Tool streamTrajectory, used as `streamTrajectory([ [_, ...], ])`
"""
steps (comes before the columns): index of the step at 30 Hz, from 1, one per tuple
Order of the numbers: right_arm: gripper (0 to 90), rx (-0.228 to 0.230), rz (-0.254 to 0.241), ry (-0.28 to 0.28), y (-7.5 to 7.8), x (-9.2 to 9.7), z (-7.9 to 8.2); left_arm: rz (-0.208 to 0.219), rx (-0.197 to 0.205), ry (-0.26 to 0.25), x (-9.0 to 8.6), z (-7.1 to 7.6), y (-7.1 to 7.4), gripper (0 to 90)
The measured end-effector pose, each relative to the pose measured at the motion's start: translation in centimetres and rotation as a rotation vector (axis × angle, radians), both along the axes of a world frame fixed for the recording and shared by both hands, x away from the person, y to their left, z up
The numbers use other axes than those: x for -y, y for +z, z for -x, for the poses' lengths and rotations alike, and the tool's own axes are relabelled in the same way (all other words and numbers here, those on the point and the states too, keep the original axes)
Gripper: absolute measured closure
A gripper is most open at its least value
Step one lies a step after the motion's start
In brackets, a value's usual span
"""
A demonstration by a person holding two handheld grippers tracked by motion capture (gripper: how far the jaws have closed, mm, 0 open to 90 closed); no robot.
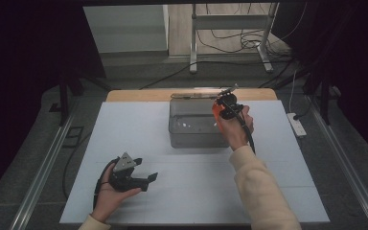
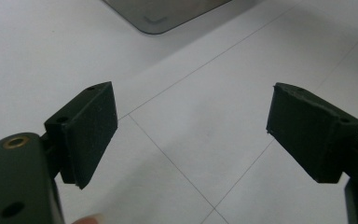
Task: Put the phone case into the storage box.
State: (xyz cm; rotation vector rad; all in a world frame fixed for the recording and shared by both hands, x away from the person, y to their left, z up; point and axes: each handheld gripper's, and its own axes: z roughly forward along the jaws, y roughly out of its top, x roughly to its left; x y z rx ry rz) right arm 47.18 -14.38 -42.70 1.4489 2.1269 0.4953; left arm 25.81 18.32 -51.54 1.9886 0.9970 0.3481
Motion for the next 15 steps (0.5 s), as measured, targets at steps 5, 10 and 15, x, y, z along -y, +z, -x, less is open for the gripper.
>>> streamTrajectory([
  [5, 79.6, -0.001, 0.002, -0.008, -0.14, 0.02, -0.06, 0.002, 0.002, 0.000, 0.00, 0.02, 0.02, 16.3],
  [10, 79.6, -0.007, 0.010, -0.017, -0.40, -0.04, -0.15, 0.001, 0.001, -0.001, 0.02, 0.02, 0.01, 16.3],
  [15, 79.6, -0.011, 0.012, -0.018, -0.66, -0.07, -0.29, 0.001, 0.001, -0.001, 0.01, 0.02, 0.02, 16.3],
])
